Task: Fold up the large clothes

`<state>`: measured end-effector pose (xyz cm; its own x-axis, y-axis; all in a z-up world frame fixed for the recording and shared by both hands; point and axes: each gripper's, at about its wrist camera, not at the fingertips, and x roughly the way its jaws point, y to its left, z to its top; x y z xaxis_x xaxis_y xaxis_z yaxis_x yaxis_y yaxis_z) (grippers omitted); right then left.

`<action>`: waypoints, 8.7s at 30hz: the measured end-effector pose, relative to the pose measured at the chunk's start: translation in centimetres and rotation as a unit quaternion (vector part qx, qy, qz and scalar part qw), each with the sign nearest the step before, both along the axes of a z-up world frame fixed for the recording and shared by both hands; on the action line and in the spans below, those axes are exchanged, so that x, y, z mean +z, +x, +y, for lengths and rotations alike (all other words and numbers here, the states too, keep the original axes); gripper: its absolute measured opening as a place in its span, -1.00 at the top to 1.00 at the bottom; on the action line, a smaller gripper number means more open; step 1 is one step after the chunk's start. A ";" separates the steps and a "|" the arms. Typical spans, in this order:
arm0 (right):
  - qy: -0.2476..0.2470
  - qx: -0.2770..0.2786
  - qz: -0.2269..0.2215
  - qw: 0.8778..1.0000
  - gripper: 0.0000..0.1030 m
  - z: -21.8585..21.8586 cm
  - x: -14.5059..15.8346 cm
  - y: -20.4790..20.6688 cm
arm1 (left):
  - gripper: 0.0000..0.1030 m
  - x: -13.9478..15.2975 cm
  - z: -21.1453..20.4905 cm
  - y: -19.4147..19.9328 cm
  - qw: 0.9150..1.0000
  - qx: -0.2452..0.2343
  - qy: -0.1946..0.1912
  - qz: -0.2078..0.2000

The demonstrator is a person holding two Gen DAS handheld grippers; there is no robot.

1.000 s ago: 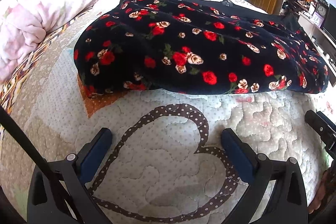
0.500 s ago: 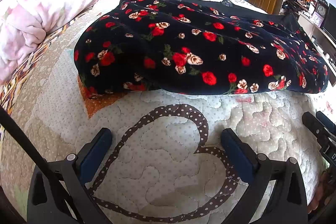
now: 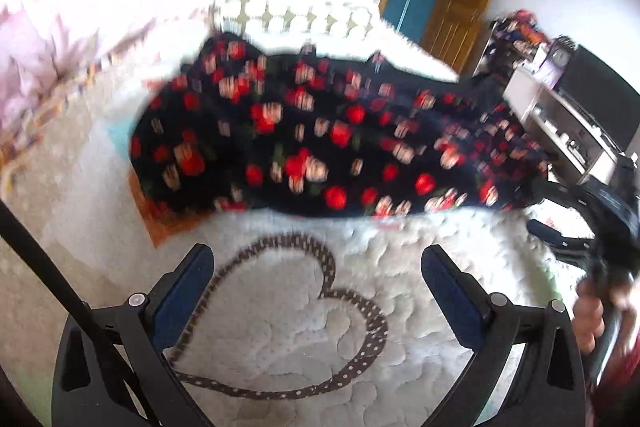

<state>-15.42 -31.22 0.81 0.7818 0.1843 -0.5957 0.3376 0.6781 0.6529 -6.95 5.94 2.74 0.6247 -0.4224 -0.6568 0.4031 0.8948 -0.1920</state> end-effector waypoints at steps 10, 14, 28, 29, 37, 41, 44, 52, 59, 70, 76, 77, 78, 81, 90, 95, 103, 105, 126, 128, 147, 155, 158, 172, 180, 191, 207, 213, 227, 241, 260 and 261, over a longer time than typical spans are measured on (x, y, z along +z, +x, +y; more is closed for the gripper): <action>0.021 -0.075 0.027 0.997 -0.50 -3.7 -0.5 6.9 | -1.00 1.9 8.7 3.0 0.992 0.110 -0.067 0.016; -0.032 -0.048 0.090 0.994 0.32 -2.7 1.2 9.4 | -1.00 2.5 14.1 3.9 0.978 0.202 -0.059 -0.005; -0.349 0.230 0.035 0.908 0.49 25.8 9.9 18.3 | -1.00 2.5 23.9 4.6 0.942 0.327 -0.069 -0.004; -0.338 0.261 0.038 0.903 0.49 27.6 8.4 18.7 | -1.00 2.5 23.9 4.8 0.941 0.331 -0.068 -0.005; -0.304 0.321 0.029 0.896 0.05 29.5 5.5 17.1 | -1.00 2.2 25.3 5.3 0.937 0.331 -0.108 0.012; -0.234 0.330 0.009 0.914 0.04 27.3 8.8 15.2 | -1.00 2.3 24.5 5.5 0.941 0.319 -0.114 0.014; -0.241 0.299 -0.013 0.923 0.03 26.3 10.8 15.2 | -1.00 2.2 23.6 5.7 0.944 0.308 -0.117 0.018; -0.300 0.277 0.047 0.912 -0.42 27.7 8.6 20.5 | -1.00 2.0 21.1 5.9 0.956 0.279 -0.090 0.014; -0.266 0.263 0.077 0.924 0.74 26.9 6.7 23.5 | -1.00 1.8 21.5 6.1 0.955 0.277 -0.101 0.022; -0.148 0.299 0.002 0.943 0.90 28.5 11.6 21.8 | -1.00 1.0 23.2 6.8 0.948 0.289 -0.128 0.047; -0.101 0.295 0.051 0.949 0.90 29.3 6.3 24.3 | -1.00 0.8 23.2 7.0 0.948 0.287 -0.131 0.049; -0.103 0.292 0.055 0.949 0.90 29.2 5.8 24.5 | -1.00 0.9 22.9 7.0 0.948 0.286 -0.133 0.047; -0.096 0.292 0.049 0.950 0.88 28.7 5.7 24.5 | -1.00 1.0 22.8 7.0 0.949 0.283 -0.133 0.044; -0.095 0.284 0.027 0.954 0.73 27.3 7.3 23.5 | -1.00 1.9 21.1 7.1 0.958 0.258 -0.126 0.026; -0.143 0.211 -0.018 0.967 -0.22 17.9 11.2 16.9 | -1.00 5.1 13.3 6.9 0.982 0.086 -0.170 0.002; -0.108 0.154 -0.011 0.982 -0.33 11.6 8.2 16.6 | -0.97 6.2 7.8 11.5 0.987 0.024 -0.147 0.053; 0.021 0.163 -0.018 0.986 -0.41 8.0 3.1 19.7 | 0.67 1.4 -2.5 20.0 0.976 -0.034 -0.070 0.204; 0.051 0.177 -0.007 0.983 -0.42 8.3 1.9 21.1 | 0.74 2.2 -2.2 19.7 0.978 -0.008 -0.083 0.193; -0.173 0.205 -0.044 0.962 -0.08 15.9 9.6 18.9 | 0.70 -0.6 8.8 15.2 0.968 0.049 -0.197 0.150; -0.186 0.219 -0.043 0.957 0.29 17.3 10.8 20.1 | 0.70 -1.1 9.5 14.2 0.964 0.060 -0.209 0.151; -0.111 0.389 0.027 0.914 0.23 30.4 4.2 30.8 | 0.55 0.5 13.7 10.2 0.961 0.116 -0.225 0.112; -0.016 0.355 -0.062 0.933 0.11 22.4 12.6 25.7 | -0.32 2.5 15.6 8.4 0.975 0.177 -0.133 0.032; 0.019 0.332 -0.063 0.941 0.11 18.1 11.7 23.2 | -0.32 2.3 15.8 8.7 0.977 0.191 -0.092 0.027; 0.093 0.285 0.028 0.954 0.83 15.7 2.5 23.6 | -0.33 0.4 15.4 10.1 0.977 0.195 -0.070 0.051; 0.072 0.327 -0.011 0.942 0.40 21.3 7.0 26.2 | -0.42 1.1 16.8 10.2 0.973 0.215 -0.072 0.039; -0.008 0.396 0.004 0.918 0.35 28.9 3.8 23.8 | -0.43 1.0 21.4 10.9 0.956 0.264 -0.115 0.056; -0.254 0.372 0.033 0.892 -0.05 29.9 5.6 12.6 | -0.43 1.0 19.8 9.7 0.962 0.260 -0.071 0.040; -0.365 0.345 0.039 0.864 -0.12 27.0 5.9 6.7 | -0.50 1.7 16.0 6.6 0.973 0.224 -0.041 0.018; -0.363 0.224 0.111 0.897 -0.26 18.4 1.6 -0.6 | -0.71 -3.3 7.3 -1.5 0.983 0.173 0.049 0.023; -0.310 0.185 0.119 0.925 -0.26 15.2 1.0 -5.0 | -1.00 -4.7 5.0 -2.1 0.980 0.173 0.095 -0.011; -0.301 0.163 0.095 0.935 -0.47 15.4 -0.7 -5.1 | -1.00 -4.2 4.4 -4.0 0.975 0.184 0.122 0.013; -0.304 0.163 0.095 0.934 -0.47 15.5 -0.8 -5.1 | -1.00 -4.1 4.3 -4.1 0.975 0.185 0.125 0.018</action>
<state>-20.48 -15.71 0.03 0.6129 -0.0239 -0.7898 0.1198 0.9908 0.0630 -11.05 10.22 -1.40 0.6787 0.0040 -0.7344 0.0401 0.9983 0.0424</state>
